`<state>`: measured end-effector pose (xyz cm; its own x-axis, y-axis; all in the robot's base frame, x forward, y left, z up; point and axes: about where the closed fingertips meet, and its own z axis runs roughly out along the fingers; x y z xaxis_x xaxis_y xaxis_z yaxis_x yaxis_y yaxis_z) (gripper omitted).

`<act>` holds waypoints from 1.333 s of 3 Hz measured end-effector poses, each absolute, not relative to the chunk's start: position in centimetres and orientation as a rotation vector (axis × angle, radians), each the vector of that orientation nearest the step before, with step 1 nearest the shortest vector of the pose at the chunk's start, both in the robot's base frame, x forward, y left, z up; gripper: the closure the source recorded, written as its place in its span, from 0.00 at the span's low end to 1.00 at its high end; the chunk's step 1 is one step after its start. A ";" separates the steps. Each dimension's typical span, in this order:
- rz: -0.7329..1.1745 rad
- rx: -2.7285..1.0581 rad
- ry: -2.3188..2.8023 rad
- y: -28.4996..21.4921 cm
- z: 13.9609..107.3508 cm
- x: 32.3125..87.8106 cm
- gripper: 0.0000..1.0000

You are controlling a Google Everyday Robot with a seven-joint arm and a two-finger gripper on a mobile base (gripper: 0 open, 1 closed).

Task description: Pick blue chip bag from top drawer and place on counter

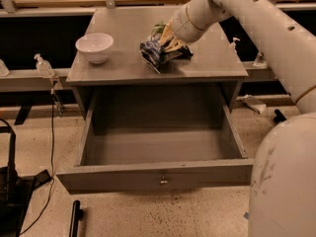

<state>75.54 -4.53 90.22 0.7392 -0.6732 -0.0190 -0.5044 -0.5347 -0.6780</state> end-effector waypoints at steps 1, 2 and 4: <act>-0.440 -2.279 0.845 -4.4 89.9 76.4 1.00; -0.440 -2.281 0.845 -4.3 89.5 76.6 0.82; -0.428 -2.287 0.842 -3.9 89.0 76.6 0.36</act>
Offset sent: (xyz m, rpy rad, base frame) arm 0.0078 0.0008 -0.0027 -0.0516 -0.0679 -0.0027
